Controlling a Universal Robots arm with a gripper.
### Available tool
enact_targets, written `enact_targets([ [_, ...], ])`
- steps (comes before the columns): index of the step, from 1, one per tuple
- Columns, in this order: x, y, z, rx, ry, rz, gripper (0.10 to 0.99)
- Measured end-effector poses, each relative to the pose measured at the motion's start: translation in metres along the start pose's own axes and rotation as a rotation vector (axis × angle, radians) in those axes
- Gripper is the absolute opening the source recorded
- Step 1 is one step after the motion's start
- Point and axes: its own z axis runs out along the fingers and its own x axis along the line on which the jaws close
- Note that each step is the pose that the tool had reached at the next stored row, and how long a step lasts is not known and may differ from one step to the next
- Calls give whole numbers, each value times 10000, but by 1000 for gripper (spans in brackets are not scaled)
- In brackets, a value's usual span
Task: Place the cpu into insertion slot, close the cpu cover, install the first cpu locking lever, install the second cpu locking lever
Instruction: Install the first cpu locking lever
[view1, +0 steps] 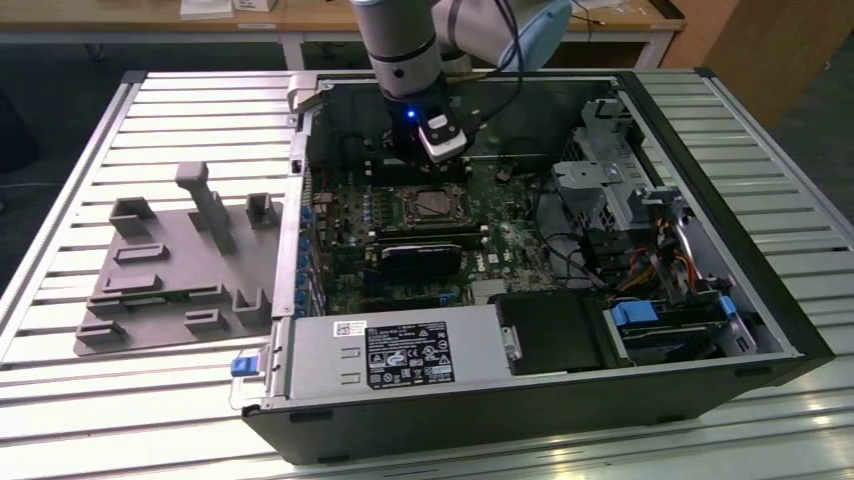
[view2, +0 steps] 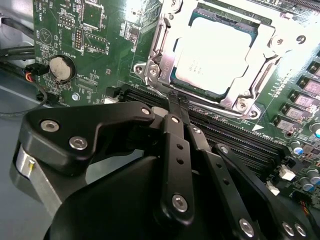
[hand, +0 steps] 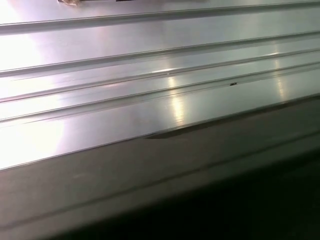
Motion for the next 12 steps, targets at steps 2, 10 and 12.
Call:
enact_targets([
  [2,1,-6,6,2,1,0,102],
  [10,3,-14,30,6,3,-1,102],
  [12,2,-13,33,2,0,0,102],
])
